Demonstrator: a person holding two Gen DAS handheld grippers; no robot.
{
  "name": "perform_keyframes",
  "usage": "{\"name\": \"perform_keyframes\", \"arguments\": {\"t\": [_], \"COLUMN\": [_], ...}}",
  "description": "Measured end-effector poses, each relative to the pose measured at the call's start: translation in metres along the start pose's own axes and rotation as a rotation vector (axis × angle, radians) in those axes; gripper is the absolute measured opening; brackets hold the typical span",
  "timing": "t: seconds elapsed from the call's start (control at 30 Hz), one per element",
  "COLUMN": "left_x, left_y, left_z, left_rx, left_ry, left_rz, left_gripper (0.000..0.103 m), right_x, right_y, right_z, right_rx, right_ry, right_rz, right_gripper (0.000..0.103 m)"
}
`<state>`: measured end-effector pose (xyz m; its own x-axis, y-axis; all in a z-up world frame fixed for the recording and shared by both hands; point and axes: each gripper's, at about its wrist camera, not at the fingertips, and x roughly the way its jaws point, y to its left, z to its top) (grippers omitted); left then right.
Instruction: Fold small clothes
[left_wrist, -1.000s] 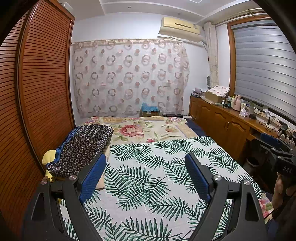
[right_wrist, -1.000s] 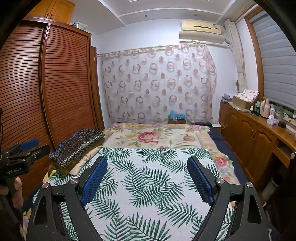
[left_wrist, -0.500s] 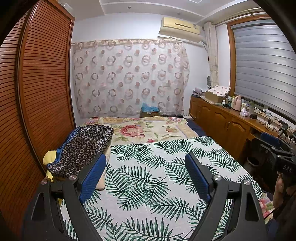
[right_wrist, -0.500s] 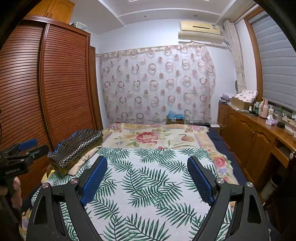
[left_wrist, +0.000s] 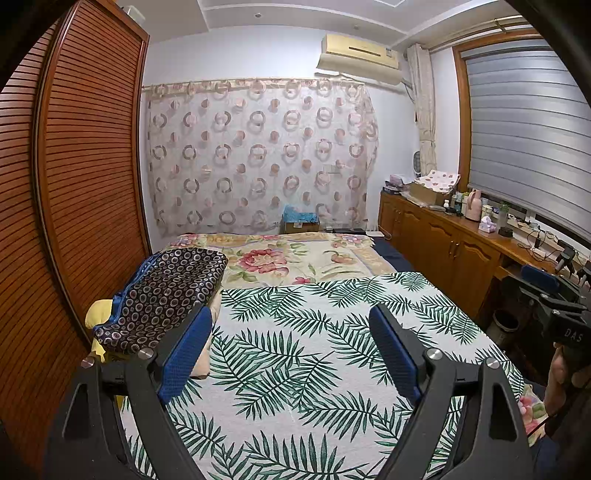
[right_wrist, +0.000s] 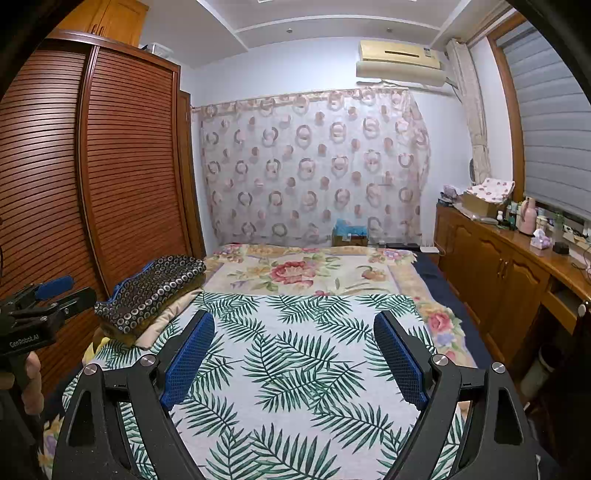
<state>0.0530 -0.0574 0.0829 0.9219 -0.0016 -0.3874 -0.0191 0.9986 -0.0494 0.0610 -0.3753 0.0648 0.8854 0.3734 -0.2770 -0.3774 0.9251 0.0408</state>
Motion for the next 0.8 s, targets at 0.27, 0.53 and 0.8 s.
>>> {"name": "perform_keyframes", "arguments": {"t": [0.27, 0.53, 0.8], "left_x": [0.0001, 0.0, -0.0003], "left_y": [0.0001, 0.0, -0.0008], "left_z": [0.0, 0.0001, -0.0002], "left_rx": [0.0, 0.001, 0.001], "left_ry": [0.0, 0.0, -0.002], "left_rz": [0.0, 0.001, 0.001], "left_gripper": [0.087, 0.087, 0.087], "right_x": [0.0002, -0.0021, -0.0032], "right_y": [-0.0005, -0.0013, -0.002], "right_z": [0.0001, -0.0005, -0.0016], "right_rx": [-0.002, -0.003, -0.004], "right_ry": [0.0, -0.004, -0.006], "right_rz": [-0.001, -0.005, -0.004], "right_gripper": [0.089, 0.089, 0.089]}}
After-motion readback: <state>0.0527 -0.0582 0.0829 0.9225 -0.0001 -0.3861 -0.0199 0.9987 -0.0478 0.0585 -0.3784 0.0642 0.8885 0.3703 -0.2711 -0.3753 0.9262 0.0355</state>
